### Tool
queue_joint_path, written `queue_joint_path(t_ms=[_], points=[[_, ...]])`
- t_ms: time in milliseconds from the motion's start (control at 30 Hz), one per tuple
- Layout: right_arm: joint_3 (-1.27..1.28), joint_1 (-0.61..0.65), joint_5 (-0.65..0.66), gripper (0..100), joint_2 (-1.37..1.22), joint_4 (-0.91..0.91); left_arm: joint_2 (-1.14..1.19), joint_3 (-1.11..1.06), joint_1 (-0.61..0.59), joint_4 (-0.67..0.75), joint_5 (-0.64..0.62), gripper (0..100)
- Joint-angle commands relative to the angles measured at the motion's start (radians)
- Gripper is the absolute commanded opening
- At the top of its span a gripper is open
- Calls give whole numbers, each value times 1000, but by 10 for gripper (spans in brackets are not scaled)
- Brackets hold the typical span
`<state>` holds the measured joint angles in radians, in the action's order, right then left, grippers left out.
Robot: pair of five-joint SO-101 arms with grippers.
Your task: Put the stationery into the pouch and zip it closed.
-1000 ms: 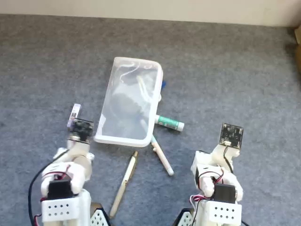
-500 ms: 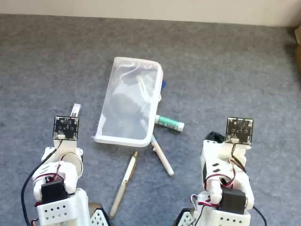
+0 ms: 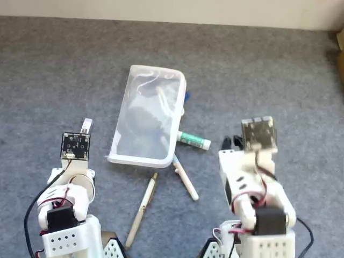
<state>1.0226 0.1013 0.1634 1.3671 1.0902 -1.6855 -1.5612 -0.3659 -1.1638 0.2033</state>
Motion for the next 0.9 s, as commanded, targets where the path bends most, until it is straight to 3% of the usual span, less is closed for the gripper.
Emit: queue_joint_path(t_ms=[0, 100, 367, 633, 867], points=[[-173, 45, -20, 59, -237, -18, -15, 59, -15, -6, -3, 8], [-283, 61, -132, 61, -400, -16, -15, 51, -15, -6, -3, 8], [-495, 139, -216, 173, -769, -16, -15, 45, -15, -5, -3, 8], [-717, 186, -239, 173, -1104, -24, -15, 18, -13, -2, 104, 8], [-943, 186, -241, 173, -1411, -24, -15, -13, -15, 51, 109, 8]])
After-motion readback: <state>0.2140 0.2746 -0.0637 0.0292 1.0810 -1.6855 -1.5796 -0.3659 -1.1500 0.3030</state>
